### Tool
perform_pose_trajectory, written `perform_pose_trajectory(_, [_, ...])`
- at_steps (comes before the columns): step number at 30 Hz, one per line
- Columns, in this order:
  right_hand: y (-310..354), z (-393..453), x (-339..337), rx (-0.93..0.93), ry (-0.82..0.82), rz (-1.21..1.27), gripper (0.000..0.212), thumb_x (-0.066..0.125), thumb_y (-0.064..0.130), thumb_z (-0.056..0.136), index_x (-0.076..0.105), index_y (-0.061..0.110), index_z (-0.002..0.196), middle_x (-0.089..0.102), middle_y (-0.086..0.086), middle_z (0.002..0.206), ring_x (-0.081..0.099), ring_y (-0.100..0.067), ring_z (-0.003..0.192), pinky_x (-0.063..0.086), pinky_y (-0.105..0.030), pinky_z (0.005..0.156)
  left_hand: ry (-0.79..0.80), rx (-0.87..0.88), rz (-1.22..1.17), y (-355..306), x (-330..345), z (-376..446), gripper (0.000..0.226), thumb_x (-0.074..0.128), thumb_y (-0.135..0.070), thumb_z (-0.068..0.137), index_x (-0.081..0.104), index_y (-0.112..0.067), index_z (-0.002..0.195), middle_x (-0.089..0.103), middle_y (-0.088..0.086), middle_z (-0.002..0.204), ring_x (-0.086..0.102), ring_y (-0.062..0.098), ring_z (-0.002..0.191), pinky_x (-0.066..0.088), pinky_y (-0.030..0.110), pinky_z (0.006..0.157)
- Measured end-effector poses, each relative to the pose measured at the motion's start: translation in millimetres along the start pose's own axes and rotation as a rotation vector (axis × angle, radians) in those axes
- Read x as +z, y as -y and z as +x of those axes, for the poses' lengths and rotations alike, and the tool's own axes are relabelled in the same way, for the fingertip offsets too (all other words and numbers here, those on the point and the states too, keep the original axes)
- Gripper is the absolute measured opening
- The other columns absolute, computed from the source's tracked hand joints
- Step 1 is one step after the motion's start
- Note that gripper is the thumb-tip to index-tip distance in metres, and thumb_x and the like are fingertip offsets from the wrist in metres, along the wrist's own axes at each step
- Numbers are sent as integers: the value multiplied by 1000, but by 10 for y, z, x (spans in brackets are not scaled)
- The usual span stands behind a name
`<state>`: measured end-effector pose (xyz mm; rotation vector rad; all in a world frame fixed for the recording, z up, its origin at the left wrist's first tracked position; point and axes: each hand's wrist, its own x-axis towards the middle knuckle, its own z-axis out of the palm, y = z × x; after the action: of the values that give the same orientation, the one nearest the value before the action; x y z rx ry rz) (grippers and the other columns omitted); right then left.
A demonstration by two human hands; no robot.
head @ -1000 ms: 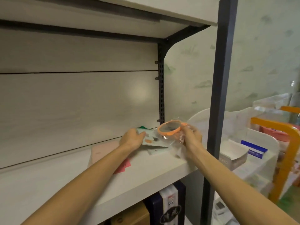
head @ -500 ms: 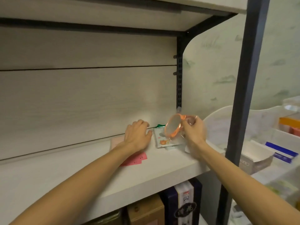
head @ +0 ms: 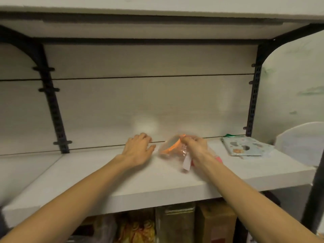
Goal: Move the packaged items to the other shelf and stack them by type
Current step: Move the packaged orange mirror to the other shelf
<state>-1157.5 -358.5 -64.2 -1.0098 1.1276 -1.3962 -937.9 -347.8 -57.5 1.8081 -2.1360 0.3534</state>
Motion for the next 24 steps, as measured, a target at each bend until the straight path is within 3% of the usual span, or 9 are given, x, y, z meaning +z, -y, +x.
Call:
perform_pose_trajectory(2, [-131, -98, 267, 48, 93, -8, 52, 83, 31, 59, 71, -2, 97, 74, -24, 94, 74, -38, 82, 59, -58, 79, 75, -25, -33, 242, -16, -205, 52, 33, -55, 103, 54, -23, 139, 50, -1, 146, 51, 26, 129, 38, 39, 104])
perform_pose_trajectory(4, [-238, -214, 477, 40, 150, -35, 38, 81, 31, 72, 72, 3, 96, 75, -19, 93, 73, -32, 81, 58, -43, 76, 140, -45, -143, 407, -36, -388, 61, 29, -65, 100, 54, -25, 140, 50, -4, 147, 50, 22, 131, 39, 39, 105])
perform_pose_trajectory(7, [-379, -332, 654, -84, 88, -302, 32, 73, 32, 83, 68, 7, 103, 72, -9, 95, 69, -30, 92, 53, -34, 78, 196, -14, -159, 553, -42, -597, 63, 27, -69, 99, 57, -27, 134, 56, -4, 141, 54, 23, 124, 44, 41, 100])
perform_pose_trajectory(10, [-441, -402, 695, -250, -22, -685, 55, 73, 34, 85, 58, 10, 132, 63, -3, 117, 59, -25, 112, 46, -35, 95, 184, 30, -51, 704, 4, -721, 61, 27, -67, 99, 55, -26, 135, 57, -1, 139, 56, 25, 120, 44, 43, 97])
perform_pose_trajectory(13, [-435, -389, 611, -255, -156, -820, 68, 78, 42, 80, 54, 12, 135, 63, -5, 125, 59, -27, 117, 48, -38, 92, 226, -9, -19, 825, 65, -741, 63, 23, -69, 98, 43, -32, 146, 52, -2, 146, 50, 27, 129, 38, 46, 104])
perform_pose_trajectory(17, [-407, -426, 576, -243, -239, -805, 57, 74, 40, 84, 55, 14, 131, 59, -9, 130, 61, -28, 113, 48, -38, 89, 297, -88, 25, 809, 105, -661, 68, 16, -70, 98, 26, -36, 156, 39, 4, 157, 35, 30, 143, 25, 51, 115])
perform_pose_trajectory(20, [-375, -496, 591, -339, -235, -909, 48, 67, 31, 89, 56, 13, 132, 54, -10, 135, 54, -29, 122, 46, -39, 96, 349, -144, 3, 763, 95, -644, 72, 15, -69, 99, 7, -34, 162, 7, 8, 169, 11, 31, 154, 8, 52, 123])
perform_pose_trajectory(24, [-371, -597, 639, -590, -177, -1015, 42, 58, 27, 93, 57, 14, 133, 56, -7, 133, 47, -25, 126, 42, -38, 104, 190, -152, 34, 741, 7, -755, 72, 21, -65, 101, 9, -29, 162, 1, 7, 170, 7, 28, 156, 3, 51, 124])
